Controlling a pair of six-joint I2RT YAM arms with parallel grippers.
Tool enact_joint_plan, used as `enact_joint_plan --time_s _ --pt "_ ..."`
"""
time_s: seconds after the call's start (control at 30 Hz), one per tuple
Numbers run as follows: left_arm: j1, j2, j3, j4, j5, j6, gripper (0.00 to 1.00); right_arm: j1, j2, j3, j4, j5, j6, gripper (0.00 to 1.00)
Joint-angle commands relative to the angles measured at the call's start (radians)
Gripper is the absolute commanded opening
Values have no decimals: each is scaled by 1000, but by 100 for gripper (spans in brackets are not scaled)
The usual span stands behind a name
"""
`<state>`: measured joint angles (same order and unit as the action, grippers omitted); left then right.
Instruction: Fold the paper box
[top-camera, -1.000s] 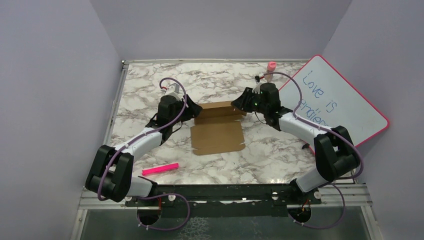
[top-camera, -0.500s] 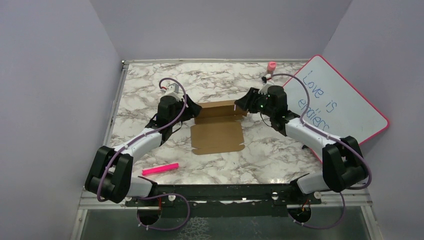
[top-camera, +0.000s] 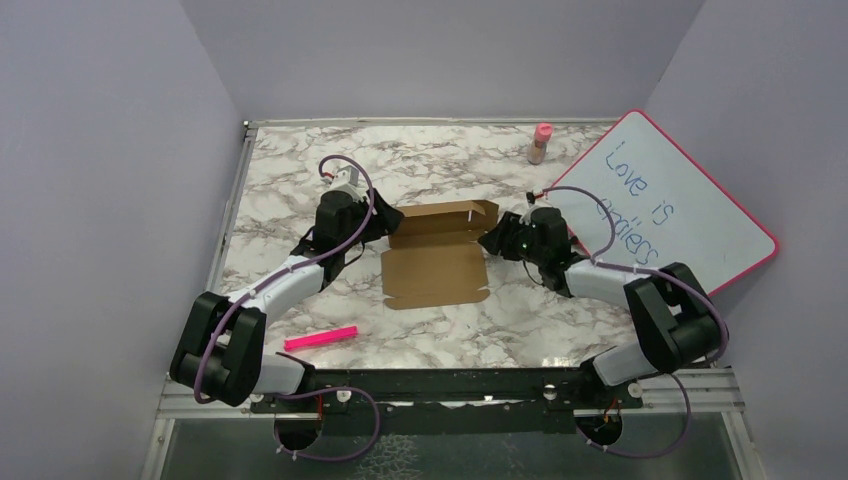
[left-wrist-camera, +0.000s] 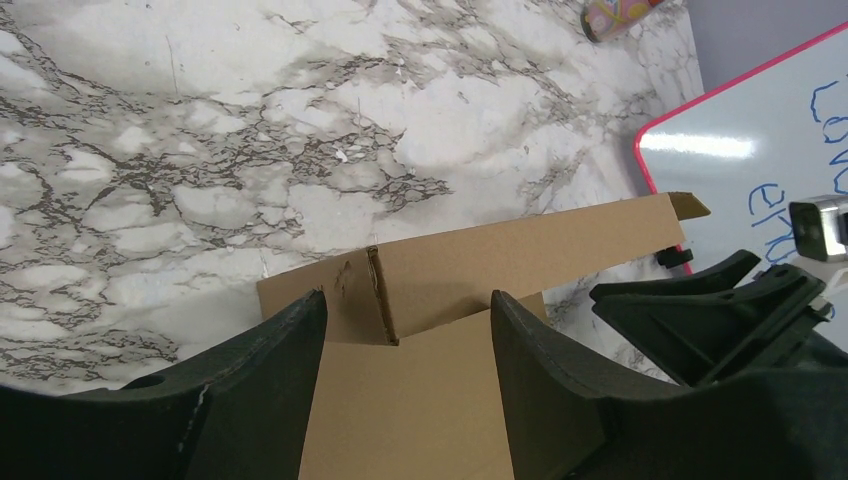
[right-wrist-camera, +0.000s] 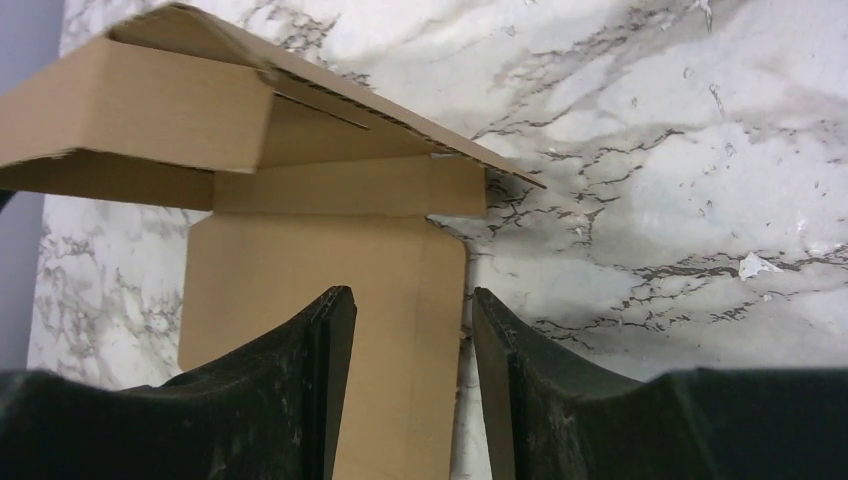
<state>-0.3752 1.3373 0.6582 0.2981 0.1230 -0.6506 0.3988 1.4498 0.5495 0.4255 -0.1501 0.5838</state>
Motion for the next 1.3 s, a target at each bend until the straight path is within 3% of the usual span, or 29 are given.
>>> enact_joint_plan --time_s 0.0,0.3,0.53,0.93,1.27 --pt "-5 3 29 1 -2 13 62 -2 83 -17 188 51 59 52" --pt "-5 10 29 8 4 8 63 -3 272 -18 382 116 118 51" --pt "-5 9 29 9 10 9 63 -3 380 -18 512 87 126 44" --pt "-7 14 29 12 15 5 63 39 367 2 507 71 -18 20" --pt "-14 11 29 14 21 -2 63 129 322 45 440 220 -211 18"
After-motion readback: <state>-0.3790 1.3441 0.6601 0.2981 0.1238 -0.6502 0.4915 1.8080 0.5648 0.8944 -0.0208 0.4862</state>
